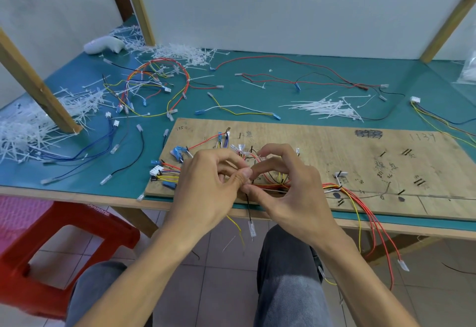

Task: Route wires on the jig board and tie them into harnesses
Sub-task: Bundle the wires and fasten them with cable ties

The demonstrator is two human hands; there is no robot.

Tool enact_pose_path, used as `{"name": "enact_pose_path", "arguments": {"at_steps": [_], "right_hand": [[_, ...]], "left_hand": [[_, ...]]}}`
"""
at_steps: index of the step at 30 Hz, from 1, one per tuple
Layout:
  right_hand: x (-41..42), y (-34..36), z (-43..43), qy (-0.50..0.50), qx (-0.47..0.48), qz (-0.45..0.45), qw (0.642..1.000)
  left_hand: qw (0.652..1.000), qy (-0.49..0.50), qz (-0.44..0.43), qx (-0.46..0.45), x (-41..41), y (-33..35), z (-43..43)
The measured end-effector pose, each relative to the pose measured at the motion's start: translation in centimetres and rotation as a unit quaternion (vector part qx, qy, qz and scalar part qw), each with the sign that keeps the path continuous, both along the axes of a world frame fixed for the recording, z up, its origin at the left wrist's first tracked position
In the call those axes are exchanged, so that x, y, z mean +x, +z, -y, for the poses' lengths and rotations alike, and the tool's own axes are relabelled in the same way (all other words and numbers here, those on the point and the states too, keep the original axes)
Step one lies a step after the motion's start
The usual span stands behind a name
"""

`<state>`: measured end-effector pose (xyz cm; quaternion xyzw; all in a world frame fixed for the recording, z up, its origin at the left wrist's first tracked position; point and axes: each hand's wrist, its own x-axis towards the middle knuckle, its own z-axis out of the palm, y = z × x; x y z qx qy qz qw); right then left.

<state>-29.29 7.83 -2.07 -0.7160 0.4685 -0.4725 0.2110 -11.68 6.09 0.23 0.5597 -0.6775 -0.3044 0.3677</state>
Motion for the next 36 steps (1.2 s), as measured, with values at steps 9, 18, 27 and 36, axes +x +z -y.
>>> {"name": "enact_pose_path", "arguments": {"at_steps": [9,18,27,36], "right_hand": [[0.0,0.0,0.1,-0.012,0.018,0.003,1.0],[-0.6,0.1,1.0,-0.007,0.048,0.041,0.998],[-0.6,0.3,1.1,0.006,0.07,-0.013,0.997],[-0.6,0.2,1.2,-0.007,0.07,-0.03,0.997]], "left_hand": [[0.982,-0.012,0.184,-0.032,-0.5,2.1,1.3],[0.989,-0.033,0.123,-0.076,-1.2,0.9,1.3],[0.989,-0.008,0.07,-0.131,-1.7,1.1,1.8],[0.99,-0.045,0.042,-0.127,-0.8,2.2,2.6]]}}
